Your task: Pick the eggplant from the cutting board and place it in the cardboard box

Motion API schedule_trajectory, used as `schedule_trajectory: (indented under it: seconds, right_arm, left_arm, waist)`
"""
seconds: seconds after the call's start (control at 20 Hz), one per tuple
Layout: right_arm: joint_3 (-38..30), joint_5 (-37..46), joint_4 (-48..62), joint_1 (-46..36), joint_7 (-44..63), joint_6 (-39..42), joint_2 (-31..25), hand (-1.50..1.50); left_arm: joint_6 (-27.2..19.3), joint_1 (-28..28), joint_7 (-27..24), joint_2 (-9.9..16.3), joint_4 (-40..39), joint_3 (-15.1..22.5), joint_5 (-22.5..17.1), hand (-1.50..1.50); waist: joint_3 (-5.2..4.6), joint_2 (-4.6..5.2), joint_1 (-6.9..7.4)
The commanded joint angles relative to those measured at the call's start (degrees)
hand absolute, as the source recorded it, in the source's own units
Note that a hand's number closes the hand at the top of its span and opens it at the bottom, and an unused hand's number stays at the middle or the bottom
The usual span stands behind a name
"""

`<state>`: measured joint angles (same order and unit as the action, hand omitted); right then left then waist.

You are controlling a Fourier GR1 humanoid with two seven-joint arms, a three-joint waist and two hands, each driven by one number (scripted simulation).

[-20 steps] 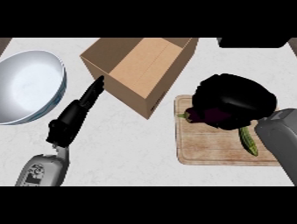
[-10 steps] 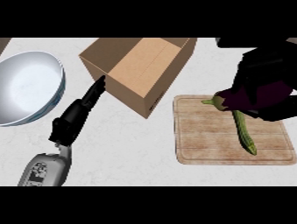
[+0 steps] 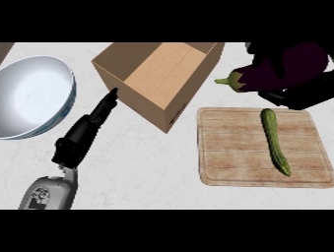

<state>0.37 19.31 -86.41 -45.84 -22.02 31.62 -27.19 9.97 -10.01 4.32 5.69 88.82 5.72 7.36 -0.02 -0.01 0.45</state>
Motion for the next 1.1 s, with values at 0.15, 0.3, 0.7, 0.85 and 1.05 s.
schedule_trajectory:
  seconds: [0.15,0.3,0.7,0.85,1.05]
  right_arm:
    - [0.6,2.15,11.58,-12.71,5.16,-0.61,5.93,1.5]
    - [1.4,4.58,16.26,-12.49,1.97,-3.33,8.33,1.5]
    - [3.28,12.97,29.18,-20.18,3.21,-14.01,14.96,1.5]
    - [3.26,15.38,35.92,-23.98,-0.03,-16.37,15.12,1.5]
    - [5.56,19.75,42.48,-25.98,-1.87,-21.25,18.37,1.5]
  left_arm:
    - [-1.25,-0.7,-2.04,-1.38,-2.95,0.19,1.82,0.0]
    - [1.75,-3.02,-0.37,0.95,-1.59,-2.55,-0.93,0.0]
    - [0.46,-1.06,-1.9,-0.72,-1.54,-0.61,1.26,0.0]
    - [0.81,-2.19,1.31,-0.91,-0.27,-0.23,1.29,0.0]
    - [1.3,-2.16,-0.62,-1.25,-0.83,-0.35,0.75,0.0]
  waist:
    - [-0.02,0.15,0.37]
    - [-0.01,0.19,0.29]
    - [-0.01,0.3,0.69]
    - [0.0,0.36,0.9]
    - [-0.01,0.41,1.02]
